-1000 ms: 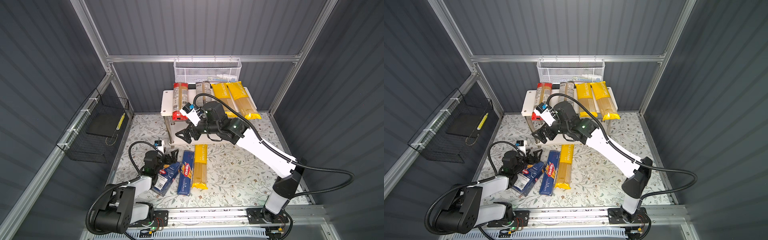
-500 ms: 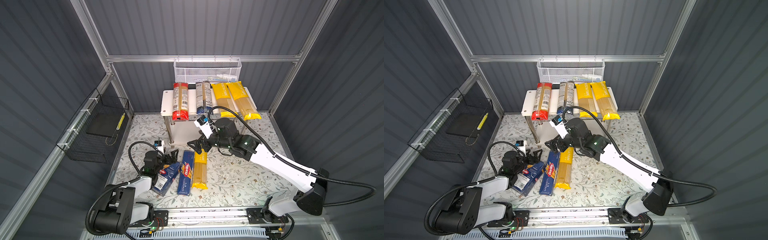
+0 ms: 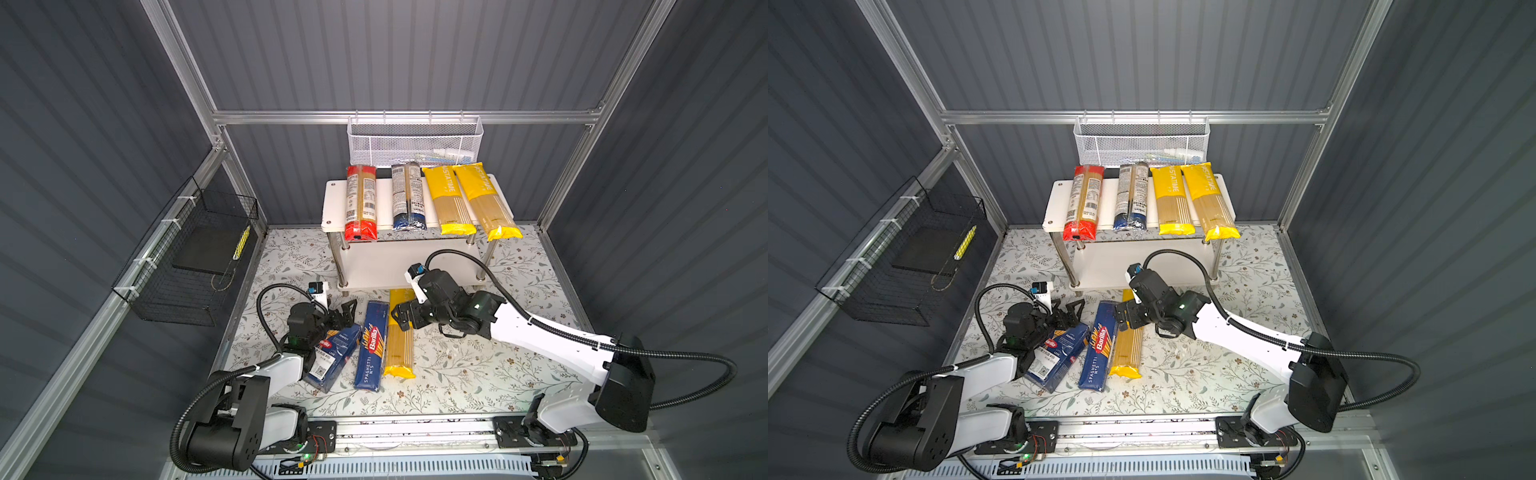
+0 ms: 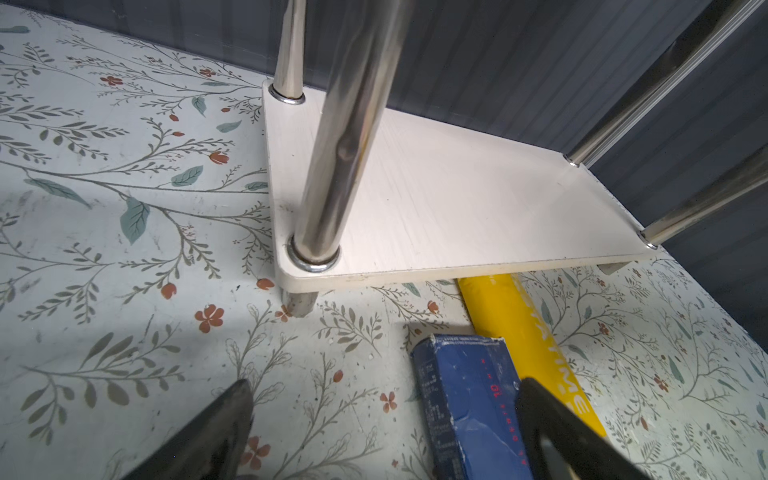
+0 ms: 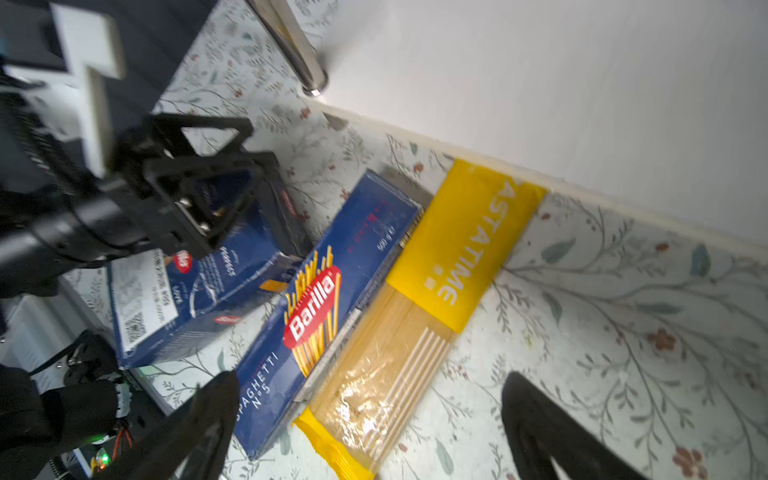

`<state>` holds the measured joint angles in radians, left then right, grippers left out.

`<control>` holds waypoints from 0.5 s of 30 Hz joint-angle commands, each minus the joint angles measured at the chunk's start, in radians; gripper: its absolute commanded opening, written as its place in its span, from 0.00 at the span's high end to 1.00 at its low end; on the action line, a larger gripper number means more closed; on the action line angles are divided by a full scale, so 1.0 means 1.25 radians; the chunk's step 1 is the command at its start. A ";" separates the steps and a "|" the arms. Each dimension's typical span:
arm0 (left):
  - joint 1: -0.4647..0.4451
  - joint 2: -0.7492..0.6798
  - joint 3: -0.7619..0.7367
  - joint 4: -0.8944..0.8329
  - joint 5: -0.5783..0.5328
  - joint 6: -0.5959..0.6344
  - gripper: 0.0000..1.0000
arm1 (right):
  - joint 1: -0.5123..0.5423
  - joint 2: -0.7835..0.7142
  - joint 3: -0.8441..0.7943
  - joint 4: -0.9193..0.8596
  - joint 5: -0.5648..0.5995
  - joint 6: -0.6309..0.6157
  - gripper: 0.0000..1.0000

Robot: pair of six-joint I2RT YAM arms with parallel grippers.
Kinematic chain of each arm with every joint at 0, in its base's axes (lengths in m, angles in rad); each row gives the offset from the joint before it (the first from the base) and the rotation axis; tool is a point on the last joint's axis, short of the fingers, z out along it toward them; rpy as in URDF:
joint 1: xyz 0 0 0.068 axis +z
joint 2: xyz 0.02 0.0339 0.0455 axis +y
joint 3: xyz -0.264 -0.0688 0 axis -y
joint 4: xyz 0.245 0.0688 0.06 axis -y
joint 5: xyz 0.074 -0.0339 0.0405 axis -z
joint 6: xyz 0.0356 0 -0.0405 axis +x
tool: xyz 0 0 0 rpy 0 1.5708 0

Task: Place and organize the pasta boxes and bags onto the shelf
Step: 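Move the right gripper down over the yellow PASTATIME bag on the table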

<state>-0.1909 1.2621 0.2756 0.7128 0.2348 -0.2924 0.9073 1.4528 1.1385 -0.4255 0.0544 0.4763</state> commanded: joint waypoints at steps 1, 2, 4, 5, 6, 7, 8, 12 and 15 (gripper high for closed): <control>-0.004 -0.007 -0.026 -0.040 -0.002 -0.020 0.01 | 0.003 0.017 -0.018 -0.066 0.049 0.094 0.01; -0.003 -0.009 -0.027 -0.042 -0.003 -0.020 0.01 | 0.003 0.030 -0.014 -0.075 0.044 0.101 0.01; -0.003 -0.014 -0.022 -0.057 -0.016 -0.025 0.01 | 0.003 0.059 -0.002 -0.086 0.025 0.107 0.01; -0.003 -0.019 -0.011 -0.079 -0.025 -0.027 0.01 | 0.003 0.072 0.002 -0.086 0.015 0.108 0.01; -0.003 -0.027 0.013 -0.126 -0.037 -0.025 0.01 | 0.003 0.085 0.004 -0.084 0.007 0.112 0.01; -0.004 -0.037 0.042 -0.187 -0.042 -0.017 0.01 | 0.003 0.096 0.006 -0.082 0.001 0.112 0.01; -0.003 -0.051 0.083 -0.260 -0.047 -0.007 0.01 | 0.003 0.107 0.008 -0.077 -0.005 0.111 0.01; -0.002 -0.107 0.170 -0.399 -0.060 0.065 0.01 | -0.005 0.156 0.023 -0.060 -0.023 0.098 0.01; 0.006 -0.132 0.184 -0.435 -0.089 0.118 0.00 | -0.020 0.203 0.054 -0.062 -0.057 0.081 0.01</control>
<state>-0.1905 1.1267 0.4767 0.3134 0.1661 -0.2344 0.8978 1.6726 1.1568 -0.4984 0.0231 0.5911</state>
